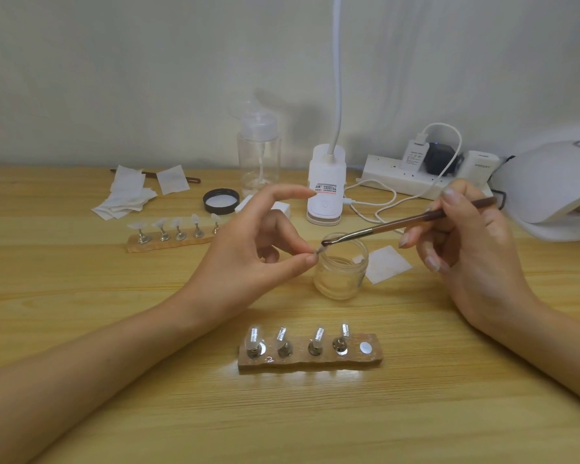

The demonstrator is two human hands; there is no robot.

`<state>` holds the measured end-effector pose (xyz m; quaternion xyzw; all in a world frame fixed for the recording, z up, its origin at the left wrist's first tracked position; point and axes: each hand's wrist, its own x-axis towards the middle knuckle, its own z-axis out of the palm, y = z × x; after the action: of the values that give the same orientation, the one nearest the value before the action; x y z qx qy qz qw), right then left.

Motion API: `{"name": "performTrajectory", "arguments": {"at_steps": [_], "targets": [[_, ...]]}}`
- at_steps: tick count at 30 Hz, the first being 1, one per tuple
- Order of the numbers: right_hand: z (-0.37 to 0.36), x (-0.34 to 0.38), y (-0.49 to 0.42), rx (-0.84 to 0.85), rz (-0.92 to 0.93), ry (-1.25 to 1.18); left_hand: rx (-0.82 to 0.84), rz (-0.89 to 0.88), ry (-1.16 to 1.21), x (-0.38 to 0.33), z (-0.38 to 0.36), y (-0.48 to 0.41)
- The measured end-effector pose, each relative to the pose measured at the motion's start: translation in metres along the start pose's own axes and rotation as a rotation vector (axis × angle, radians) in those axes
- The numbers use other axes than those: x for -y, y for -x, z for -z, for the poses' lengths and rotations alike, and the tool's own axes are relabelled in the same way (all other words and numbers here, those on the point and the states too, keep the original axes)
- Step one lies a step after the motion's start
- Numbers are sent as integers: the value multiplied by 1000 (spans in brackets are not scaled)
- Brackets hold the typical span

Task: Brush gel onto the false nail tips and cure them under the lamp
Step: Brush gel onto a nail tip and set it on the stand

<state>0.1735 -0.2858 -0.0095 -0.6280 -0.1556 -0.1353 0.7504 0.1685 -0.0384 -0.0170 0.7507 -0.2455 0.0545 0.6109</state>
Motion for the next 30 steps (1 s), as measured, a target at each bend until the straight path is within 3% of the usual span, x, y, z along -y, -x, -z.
{"name": "performTrajectory", "arguments": {"at_steps": [15, 30], "targets": [[0, 0, 2, -1, -1, 66, 46, 78, 114, -3, 2, 1], [2, 1, 2, -25, -8, 35, 49, 73, 76, -5, 2, 1]]}}
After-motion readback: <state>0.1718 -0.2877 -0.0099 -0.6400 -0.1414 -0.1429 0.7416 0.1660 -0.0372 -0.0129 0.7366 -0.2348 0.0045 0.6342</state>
